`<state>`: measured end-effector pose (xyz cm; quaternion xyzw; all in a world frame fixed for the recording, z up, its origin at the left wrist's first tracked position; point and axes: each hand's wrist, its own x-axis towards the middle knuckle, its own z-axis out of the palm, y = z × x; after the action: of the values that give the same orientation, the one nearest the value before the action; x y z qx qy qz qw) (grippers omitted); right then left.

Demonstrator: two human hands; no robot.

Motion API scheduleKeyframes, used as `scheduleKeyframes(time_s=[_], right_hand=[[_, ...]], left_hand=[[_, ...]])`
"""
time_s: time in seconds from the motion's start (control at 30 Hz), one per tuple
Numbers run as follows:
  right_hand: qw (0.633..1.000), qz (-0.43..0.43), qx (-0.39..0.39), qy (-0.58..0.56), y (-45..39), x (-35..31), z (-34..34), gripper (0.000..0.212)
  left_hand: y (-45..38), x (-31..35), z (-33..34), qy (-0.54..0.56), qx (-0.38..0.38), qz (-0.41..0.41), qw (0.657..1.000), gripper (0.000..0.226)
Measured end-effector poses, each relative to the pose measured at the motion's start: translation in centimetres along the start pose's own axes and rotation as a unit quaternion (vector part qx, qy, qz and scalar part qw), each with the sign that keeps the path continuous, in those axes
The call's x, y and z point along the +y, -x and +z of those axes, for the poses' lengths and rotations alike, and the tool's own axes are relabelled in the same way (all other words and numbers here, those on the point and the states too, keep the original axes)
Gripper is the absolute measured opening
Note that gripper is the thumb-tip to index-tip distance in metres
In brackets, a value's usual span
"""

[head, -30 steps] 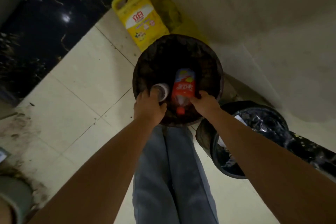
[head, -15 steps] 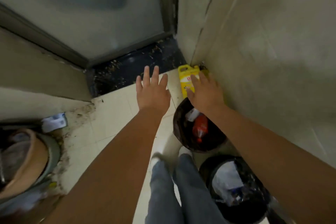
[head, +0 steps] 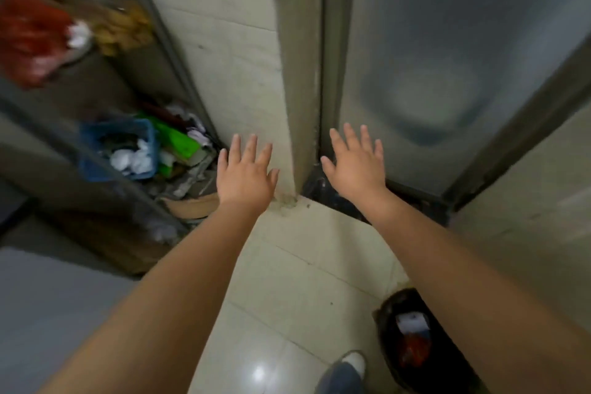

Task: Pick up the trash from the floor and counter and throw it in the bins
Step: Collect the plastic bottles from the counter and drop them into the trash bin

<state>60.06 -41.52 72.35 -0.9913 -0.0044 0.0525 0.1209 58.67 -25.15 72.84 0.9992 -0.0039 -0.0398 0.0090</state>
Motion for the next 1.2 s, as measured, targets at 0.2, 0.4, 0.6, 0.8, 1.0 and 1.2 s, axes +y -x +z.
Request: scheduleKeyframes(time_s=[0.2, 0.4, 0.6, 0.8, 1.0, 1.2], right_hand=[[0.986, -0.166, -0.024, -0.005, 9.0, -20.4, 1.1, 0.06], [0.94, -0.339, -0.045, 0.003, 20.4, -39.5, 3.2, 0.061], [0.865, -0.497, -0.062, 0.001, 31.5, -55.9, 5.2, 0.059], [0.772, -0.628, -0.093, 0.032, 41.3, -70.8, 9.0, 0.058], [0.679, -0.727, -0.098, 0.011, 50.2, -87.4, 11.8, 0.058], [0.594, -0.796, -0.114, -0.003, 59.9, -100.9, 14.9, 0.055]], left_hand=[[14.0, -18.3, -4.3, 0.027, 0.034, -0.172, 0.984, 0.058], [31.0, -34.3, -6.3, 0.022, 0.05, -0.35, 0.935, 0.058], [46.3, -46.4, -7.6, 0.03, 0.084, -0.529, 0.844, 0.057], [59.1, -55.9, -7.4, 0.03, 0.09, -0.635, 0.767, 0.055], [69.2, -67.0, -8.1, 0.013, 0.096, -0.729, 0.677, 0.054], [79.2, -75.7, -8.6, 0.02, 0.085, -0.809, 0.582, 0.054]])
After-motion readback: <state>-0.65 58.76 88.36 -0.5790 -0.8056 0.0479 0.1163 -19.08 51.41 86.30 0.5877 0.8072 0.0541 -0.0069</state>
